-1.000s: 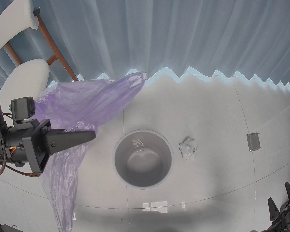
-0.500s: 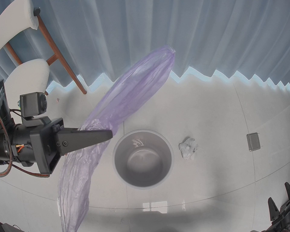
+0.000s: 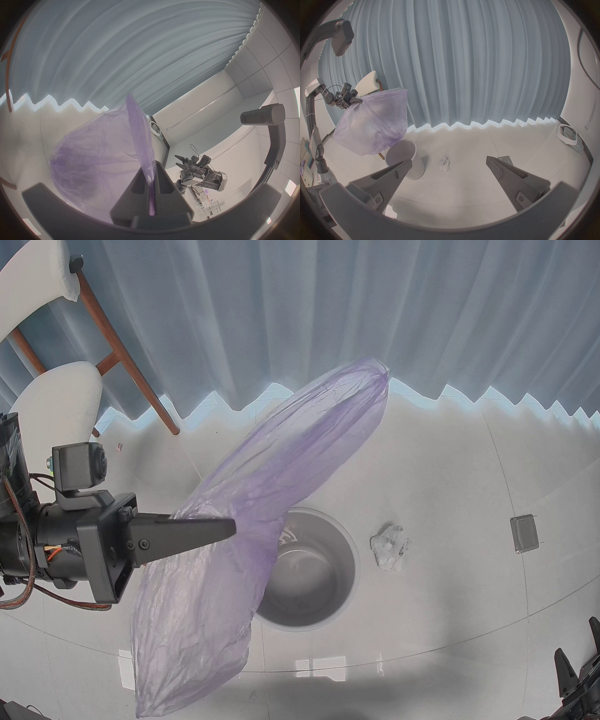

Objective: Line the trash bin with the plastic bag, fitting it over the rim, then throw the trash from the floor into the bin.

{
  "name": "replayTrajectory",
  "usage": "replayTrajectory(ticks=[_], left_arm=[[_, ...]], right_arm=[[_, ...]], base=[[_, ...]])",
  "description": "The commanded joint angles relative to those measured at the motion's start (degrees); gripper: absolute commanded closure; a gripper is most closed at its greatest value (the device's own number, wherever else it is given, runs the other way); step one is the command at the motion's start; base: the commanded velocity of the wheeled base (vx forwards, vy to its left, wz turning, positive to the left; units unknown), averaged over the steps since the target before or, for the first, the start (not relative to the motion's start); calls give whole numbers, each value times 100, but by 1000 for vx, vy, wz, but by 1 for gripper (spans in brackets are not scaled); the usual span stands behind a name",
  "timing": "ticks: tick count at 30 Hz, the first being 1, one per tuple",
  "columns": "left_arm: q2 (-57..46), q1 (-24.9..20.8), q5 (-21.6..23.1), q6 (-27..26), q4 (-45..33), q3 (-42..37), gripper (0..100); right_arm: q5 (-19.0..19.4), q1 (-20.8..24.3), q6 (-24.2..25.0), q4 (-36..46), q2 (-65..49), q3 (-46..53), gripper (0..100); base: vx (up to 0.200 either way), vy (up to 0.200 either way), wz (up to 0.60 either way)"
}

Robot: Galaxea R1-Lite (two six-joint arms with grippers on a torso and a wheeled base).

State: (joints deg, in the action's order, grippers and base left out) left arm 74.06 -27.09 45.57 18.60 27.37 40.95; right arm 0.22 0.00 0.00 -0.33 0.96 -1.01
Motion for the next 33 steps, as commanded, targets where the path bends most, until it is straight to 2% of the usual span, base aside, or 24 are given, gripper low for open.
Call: replayTrajectory(ticks=[1,8,15,33], left_arm=[[21,-7,31,3,76,10,100],[30,-77,57,-6,146,-34,100],[3,-438,57,3,225,-149,100],[39,-447,128,3,234,-34,100]], right_arm=[[4,0,0,-2,-96,101,0],[4,0,0,-2,-96,101,0],[4,0,0,-2,-96,101,0],[4,0,0,-2,-96,101,0]], base=[[0,0,0],[0,0,0],[0,0,0],[0,0,0]])
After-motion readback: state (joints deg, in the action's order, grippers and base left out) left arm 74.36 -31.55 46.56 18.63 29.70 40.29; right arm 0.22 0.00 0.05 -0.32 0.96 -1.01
